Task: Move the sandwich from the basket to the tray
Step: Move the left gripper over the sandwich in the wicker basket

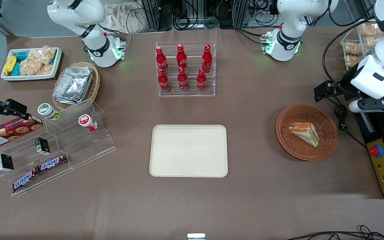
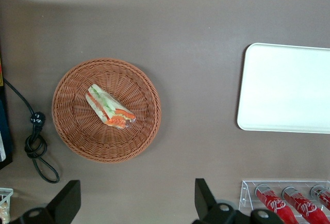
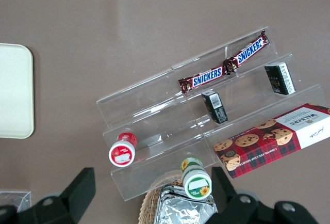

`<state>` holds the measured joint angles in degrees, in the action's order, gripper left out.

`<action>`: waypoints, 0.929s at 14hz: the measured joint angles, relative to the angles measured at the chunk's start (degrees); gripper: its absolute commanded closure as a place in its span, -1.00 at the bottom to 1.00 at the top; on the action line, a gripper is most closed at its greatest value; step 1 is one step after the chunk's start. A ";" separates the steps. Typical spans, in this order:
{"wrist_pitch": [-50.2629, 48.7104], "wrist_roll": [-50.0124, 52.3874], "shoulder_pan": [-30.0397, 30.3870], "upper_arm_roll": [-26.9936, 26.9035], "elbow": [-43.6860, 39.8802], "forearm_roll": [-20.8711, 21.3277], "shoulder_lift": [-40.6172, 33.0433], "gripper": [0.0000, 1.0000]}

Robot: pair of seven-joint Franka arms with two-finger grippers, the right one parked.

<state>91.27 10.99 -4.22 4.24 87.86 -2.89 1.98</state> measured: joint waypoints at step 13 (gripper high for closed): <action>9.27 20.15 8.06 -1.72 16.72 2.72 2.25 -0.99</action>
<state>100.54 31.14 3.84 2.52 104.58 -0.18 4.23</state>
